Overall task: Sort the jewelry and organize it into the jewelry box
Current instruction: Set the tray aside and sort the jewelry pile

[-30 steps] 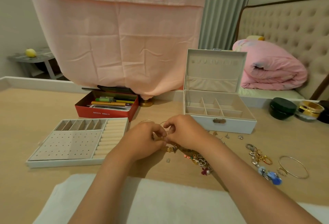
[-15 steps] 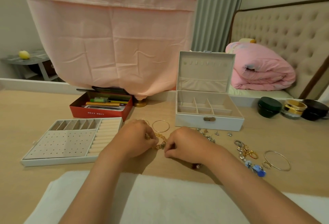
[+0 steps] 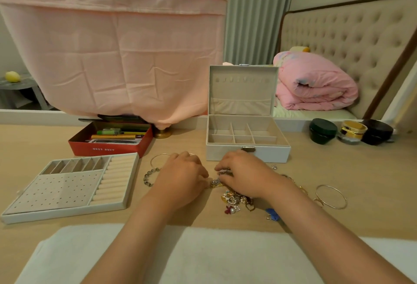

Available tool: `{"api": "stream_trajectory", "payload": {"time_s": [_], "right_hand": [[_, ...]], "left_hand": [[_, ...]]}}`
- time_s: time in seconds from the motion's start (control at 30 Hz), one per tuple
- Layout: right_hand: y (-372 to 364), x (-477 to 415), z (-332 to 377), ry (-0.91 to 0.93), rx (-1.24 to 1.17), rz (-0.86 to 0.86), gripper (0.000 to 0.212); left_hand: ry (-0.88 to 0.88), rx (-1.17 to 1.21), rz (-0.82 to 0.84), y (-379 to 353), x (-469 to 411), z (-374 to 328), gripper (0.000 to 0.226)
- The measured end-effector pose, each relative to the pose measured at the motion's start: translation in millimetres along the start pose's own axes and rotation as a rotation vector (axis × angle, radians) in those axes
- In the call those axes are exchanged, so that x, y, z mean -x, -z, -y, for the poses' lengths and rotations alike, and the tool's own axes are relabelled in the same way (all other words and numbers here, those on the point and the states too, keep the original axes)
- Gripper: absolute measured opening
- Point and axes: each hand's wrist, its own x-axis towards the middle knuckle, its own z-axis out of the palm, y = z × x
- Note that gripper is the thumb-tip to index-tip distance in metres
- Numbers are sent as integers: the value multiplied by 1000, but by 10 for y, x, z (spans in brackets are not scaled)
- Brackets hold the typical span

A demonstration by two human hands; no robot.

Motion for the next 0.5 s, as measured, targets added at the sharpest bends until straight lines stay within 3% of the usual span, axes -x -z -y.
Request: {"api": "stream_trajectory", "payload": {"time_s": [0.1, 0.27, 0.4, 0.5], "right_hand": [[-77, -1, -108, -3, 37, 88, 41], [44, 201, -328, -52, -58, 98, 36], [324, 488, -505, -143, -323, 20, 31], [550, 691, -748, -247, -274, -20, 25]], "left_hand": [[-54, -106, 30, -66, -44, -82, 30], [-59, 21, 55, -143, -152, -272, 27], [34, 116, -32, -132, -300, -513, 27], [12, 219, -33, -112, -412, -791, 26]]}}
